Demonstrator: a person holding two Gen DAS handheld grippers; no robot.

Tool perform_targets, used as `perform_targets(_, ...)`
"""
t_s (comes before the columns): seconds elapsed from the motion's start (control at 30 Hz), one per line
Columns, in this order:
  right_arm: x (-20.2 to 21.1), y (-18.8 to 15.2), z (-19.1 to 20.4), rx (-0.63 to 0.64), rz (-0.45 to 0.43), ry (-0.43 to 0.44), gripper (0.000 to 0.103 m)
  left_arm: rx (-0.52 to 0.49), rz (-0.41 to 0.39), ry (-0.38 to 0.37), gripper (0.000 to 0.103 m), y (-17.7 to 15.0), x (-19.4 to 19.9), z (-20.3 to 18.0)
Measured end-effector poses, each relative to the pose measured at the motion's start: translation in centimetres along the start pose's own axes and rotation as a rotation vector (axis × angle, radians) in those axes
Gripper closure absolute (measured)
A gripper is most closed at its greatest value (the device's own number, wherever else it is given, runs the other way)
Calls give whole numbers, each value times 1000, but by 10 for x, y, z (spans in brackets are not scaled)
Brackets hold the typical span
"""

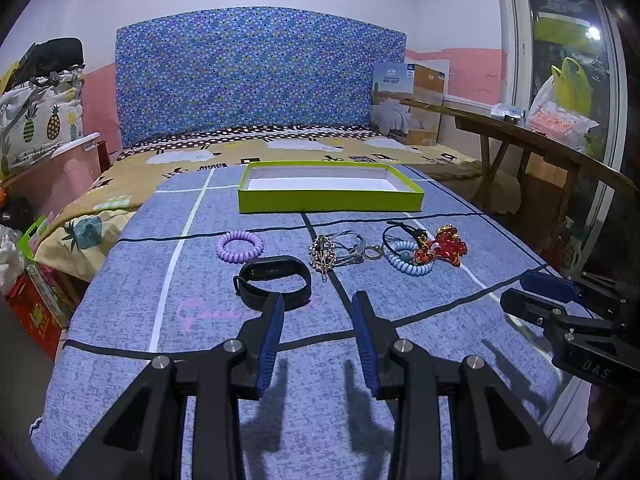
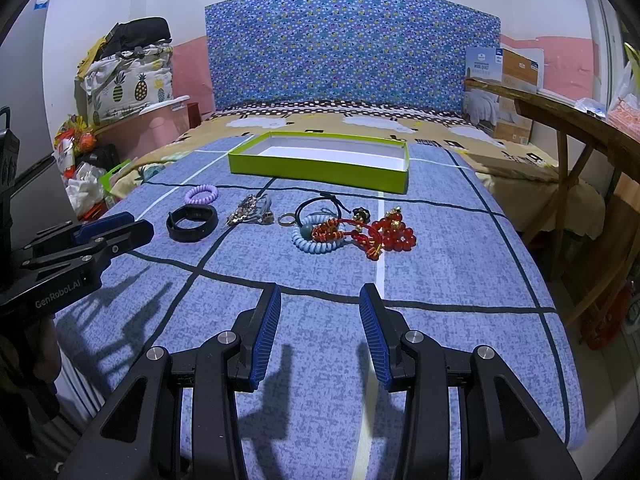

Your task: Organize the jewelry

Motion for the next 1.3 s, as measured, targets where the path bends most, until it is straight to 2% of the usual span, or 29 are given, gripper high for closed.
perform_targets(0.8,-1,0,0,0,2,0,61,6,13,-8,66,-3,-2,-5)
perform_targets(1.0,-1,0,0,1,3,0,61,9,32,-13,66,-3,-6,-2)
perform_targets(1.3,-12,5,-7,-1,17,0,61,46,83,23,66,6,-24,15)
Point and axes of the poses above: each gripper's, at about its wrist camera, not at the fingertips, and x roughly against the way its jaws point, z to its left, y to its top, the point moved 1 cm from there along -x, roughly the way its jaws point, and after that the axes turned 2 degrees about -z, right-handed, at the moved point
